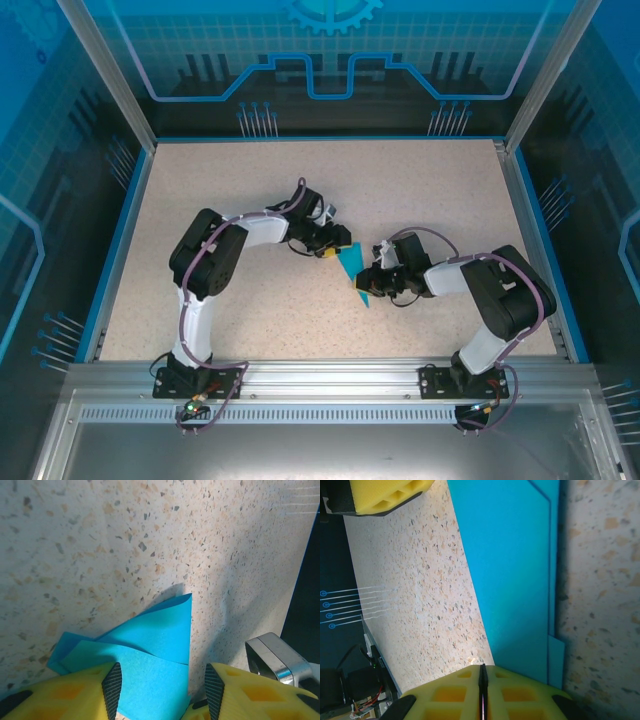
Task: Fold a paper plane with a square sheet of paper (pick it up from the middle)
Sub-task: Fold the wing for the fifth time at the center of the table.
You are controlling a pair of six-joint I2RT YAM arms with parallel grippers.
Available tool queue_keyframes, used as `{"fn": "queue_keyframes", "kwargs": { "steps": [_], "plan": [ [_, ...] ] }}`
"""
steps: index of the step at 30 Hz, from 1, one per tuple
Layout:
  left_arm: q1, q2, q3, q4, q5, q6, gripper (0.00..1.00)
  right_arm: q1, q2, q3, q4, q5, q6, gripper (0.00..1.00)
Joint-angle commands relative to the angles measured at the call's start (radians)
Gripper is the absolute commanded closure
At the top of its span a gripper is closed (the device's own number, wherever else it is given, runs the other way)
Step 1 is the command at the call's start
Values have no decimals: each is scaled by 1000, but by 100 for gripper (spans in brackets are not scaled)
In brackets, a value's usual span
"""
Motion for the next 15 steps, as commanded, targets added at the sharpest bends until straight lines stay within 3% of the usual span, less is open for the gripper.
{"fn": "queue_keyframes", "kwargs": {
  "steps": [1, 15],
  "plan": [
    [50, 26, 22, -61, -71, 61, 48, -10, 47, -41, -155, 52, -5, 89],
    [48, -94, 27, -48, -7, 22, 47, -9, 37, -34, -160, 54, -1, 89]
  ]
}}
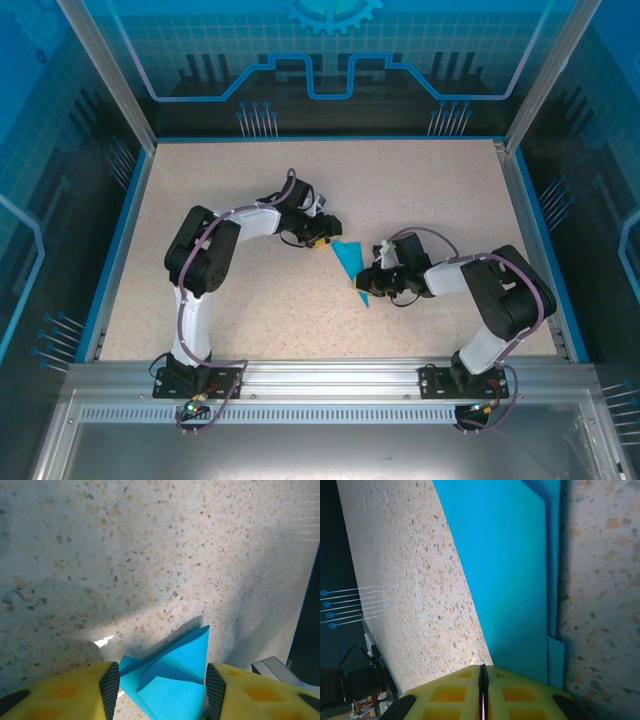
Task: Fold a paper plane with a square sheet of paper (pick it up from the middle)
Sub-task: Fold the wing for the fifth time at the center of the table.
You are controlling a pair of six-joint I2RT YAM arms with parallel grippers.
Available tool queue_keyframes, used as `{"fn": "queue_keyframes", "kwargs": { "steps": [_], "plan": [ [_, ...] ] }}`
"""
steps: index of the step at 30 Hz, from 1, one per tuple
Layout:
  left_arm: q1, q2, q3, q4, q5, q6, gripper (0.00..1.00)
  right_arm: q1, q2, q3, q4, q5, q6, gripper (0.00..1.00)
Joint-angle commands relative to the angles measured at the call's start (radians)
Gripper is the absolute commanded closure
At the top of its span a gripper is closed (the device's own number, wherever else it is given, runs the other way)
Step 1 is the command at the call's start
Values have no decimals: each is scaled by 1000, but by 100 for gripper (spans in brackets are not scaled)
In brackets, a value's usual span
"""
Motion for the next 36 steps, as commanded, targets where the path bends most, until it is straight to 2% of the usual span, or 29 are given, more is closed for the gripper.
{"fn": "queue_keyframes", "kwargs": {
  "steps": [1, 8, 13, 18, 23, 26, 31, 36],
  "plan": [
    [-13, -103, -26, 18, 30, -26, 47, -9, 38, -35, -160, 56, -1, 89],
    [-86, -139, -62, 60, 32, -63, 49, -9, 40, -31, -160, 58, 0, 89],
    [-140, -55, -65, 118, 43, -113, 53, -9, 33, -32, -160, 58, 3, 89],
    [-147, 21, -87, 206, 77, -177, 53, -8, 23, -32, -163, 58, 1, 89],
    [-148, 58, -79, 134, 19, -162, 54, -9, 11, -30, -154, 46, 9, 88],
    [-146, 93, -66, 118, 24, -163, 58, -5, -17, -24, -146, 19, 16, 87],
    [-147, 90, -80, 106, 9, -158, 58, 7, -110, 13, -229, 43, 1, 86],
    [-147, 84, -68, 75, -5, -138, 58, 8, -124, 48, -272, 45, -22, 85]
  ]
}}
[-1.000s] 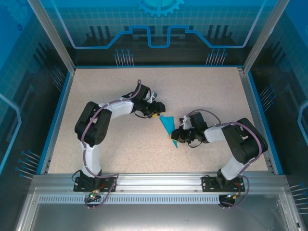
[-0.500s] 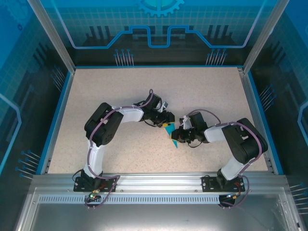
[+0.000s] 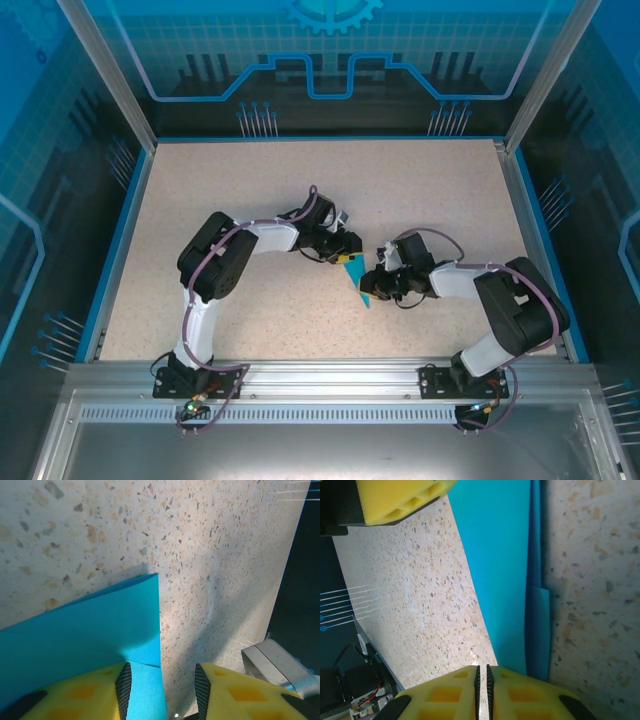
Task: Fold a paper plane with a square sheet of paper (pick it up from the middle)
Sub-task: Fold the wing for the fifth time at the center of the table.
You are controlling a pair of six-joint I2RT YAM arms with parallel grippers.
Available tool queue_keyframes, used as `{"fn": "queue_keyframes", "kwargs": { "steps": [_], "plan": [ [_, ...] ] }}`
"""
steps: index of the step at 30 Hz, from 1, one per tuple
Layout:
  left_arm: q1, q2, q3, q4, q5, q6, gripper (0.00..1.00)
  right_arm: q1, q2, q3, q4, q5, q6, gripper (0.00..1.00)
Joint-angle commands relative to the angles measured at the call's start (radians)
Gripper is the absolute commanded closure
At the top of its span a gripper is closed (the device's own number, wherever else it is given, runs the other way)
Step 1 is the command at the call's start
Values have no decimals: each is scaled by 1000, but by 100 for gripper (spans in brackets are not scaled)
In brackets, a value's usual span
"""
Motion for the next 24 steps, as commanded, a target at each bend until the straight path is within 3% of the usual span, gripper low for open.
{"fn": "queue_keyframes", "kwargs": {
  "steps": [1, 10, 24],
  "plan": [
    [-3, 52, -2, -103, -58, 20, 58, 6, -6, 38, -84, 11, -29, 85],
    [-3, 46, 3, -115, -68, 28, 58, 7, 54, -42, -42, 5, -28, 85],
    [9, 40, 3, -129, -73, 34, 58, 11, -16, -98, -100, -2, -45, 84]
  ]
}}
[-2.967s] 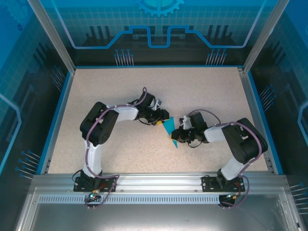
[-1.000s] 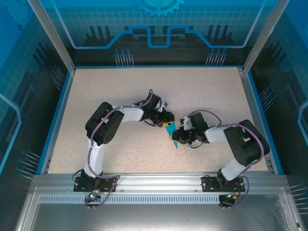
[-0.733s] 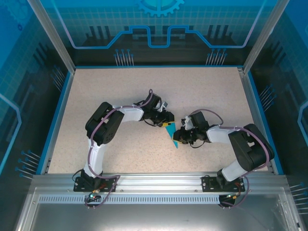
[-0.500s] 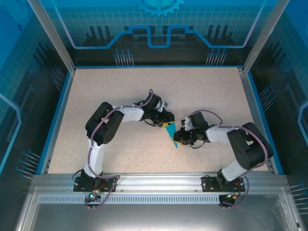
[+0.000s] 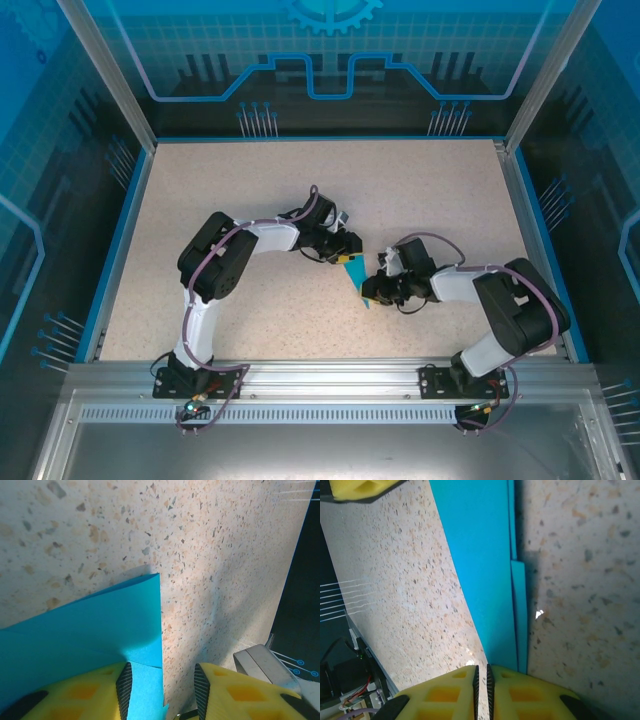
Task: Fold a paper plane with a square sheet of paper (pick it up from the middle)
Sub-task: Fold the wing for the fifth time at the center of the table.
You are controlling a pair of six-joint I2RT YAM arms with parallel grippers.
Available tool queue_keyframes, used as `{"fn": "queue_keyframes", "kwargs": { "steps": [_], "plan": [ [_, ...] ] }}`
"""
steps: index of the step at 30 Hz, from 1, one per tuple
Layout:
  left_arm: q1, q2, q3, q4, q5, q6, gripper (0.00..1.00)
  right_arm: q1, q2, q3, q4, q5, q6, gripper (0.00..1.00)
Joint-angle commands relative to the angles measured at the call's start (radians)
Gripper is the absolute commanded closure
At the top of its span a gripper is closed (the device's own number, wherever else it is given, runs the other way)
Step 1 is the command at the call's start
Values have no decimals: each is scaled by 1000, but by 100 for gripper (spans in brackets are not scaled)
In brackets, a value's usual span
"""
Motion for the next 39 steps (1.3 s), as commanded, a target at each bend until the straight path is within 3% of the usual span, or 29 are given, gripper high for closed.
{"fn": "queue_keyframes", "kwargs": {
  "steps": [1, 13, 22, 30, 39],
  "plan": [
    [9, 41, -8, -106, -60, 28, 58, 11, -15, -44, -130, 1, -14, 84],
    [9, 41, -8, -99, -39, 31, 58, 11, -94, 10, -143, 11, -2, 83],
    [11, 42, -5, -109, -44, 33, 58, 18, -40, 131, -136, 24, 7, 84],
    [11, 39, -6, -115, -43, 35, 58, 25, 83, 104, -58, 11, 27, 84],
    [11, 41, -2, -128, -49, 40, 58, 32, 31, 15, -93, 32, 8, 84]
  ]
}}
